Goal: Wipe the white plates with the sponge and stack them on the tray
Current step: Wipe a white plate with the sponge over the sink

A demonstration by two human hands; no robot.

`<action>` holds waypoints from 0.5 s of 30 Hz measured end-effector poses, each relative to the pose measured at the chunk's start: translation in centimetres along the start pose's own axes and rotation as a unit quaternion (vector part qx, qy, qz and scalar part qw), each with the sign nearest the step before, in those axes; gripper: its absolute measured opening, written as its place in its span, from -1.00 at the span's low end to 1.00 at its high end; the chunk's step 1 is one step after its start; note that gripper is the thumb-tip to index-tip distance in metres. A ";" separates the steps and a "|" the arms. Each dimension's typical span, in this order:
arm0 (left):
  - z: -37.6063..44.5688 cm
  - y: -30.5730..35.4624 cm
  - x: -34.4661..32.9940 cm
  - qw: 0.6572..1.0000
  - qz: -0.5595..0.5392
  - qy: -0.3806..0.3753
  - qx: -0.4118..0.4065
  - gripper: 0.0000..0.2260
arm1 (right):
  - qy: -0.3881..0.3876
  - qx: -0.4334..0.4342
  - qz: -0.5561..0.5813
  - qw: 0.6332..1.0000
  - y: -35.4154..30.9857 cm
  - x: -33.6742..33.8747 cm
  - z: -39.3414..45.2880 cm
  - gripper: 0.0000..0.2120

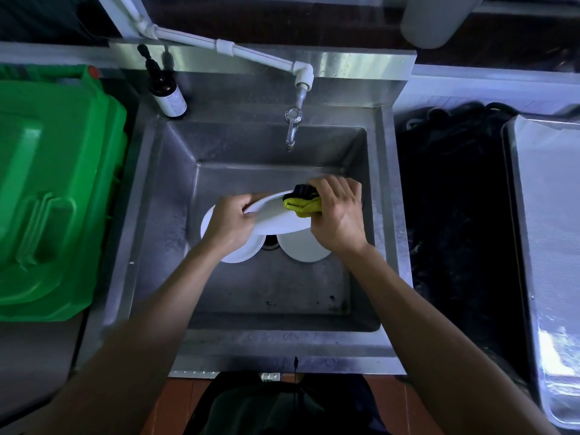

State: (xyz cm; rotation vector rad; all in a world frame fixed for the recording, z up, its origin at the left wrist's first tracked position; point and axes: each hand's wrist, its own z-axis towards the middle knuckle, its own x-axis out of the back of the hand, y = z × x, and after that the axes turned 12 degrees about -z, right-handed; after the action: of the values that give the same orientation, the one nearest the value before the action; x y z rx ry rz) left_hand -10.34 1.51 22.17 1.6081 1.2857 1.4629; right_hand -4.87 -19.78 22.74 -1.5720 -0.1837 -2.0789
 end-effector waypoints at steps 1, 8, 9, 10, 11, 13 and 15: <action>-0.1 -0.3 -0.1 1.000 -0.002 0.015 0.004 -0.51 | 0.009 0.003 -0.002 1.000 0.0 0.1 -0.1 -0.62; -2.2 -1.9 -0.7 0.976 -0.137 0.102 0.131 -0.55 | 0.061 -0.008 0.003 0.998 0.5 0.3 -0.9 -0.64; -2.6 -2.0 -0.8 0.954 -0.201 0.120 0.187 -0.61 | 0.069 -0.012 0.007 0.998 0.6 0.3 -1.1 -0.64; -2.8 -2.2 -0.8 0.916 -0.280 0.139 0.253 -0.70 | 0.075 -0.017 0.010 0.997 0.6 0.3 -1.2 -0.64; -3.1 -2.3 -0.9 0.859 -0.372 0.152 0.317 -0.79 | 0.081 -0.024 0.013 0.996 0.6 0.4 -1.2 -0.64; -3.4 -2.0 -1.0 0.761 -0.499 0.131 0.392 -0.59 | 0.093 -0.037 0.017 0.995 0.6 0.4 -1.4 -0.65; -3.2 -1.3 -1.3 0.729 -0.548 0.083 0.402 -0.35 | 0.111 -0.034 0.019 0.993 0.5 0.5 -1.7 -0.66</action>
State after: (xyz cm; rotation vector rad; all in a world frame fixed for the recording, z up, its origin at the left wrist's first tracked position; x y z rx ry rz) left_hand -13.62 0.21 21.12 0.6922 2.5538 0.2507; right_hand -6.13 -21.05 22.54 -1.3584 -0.0030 -2.2298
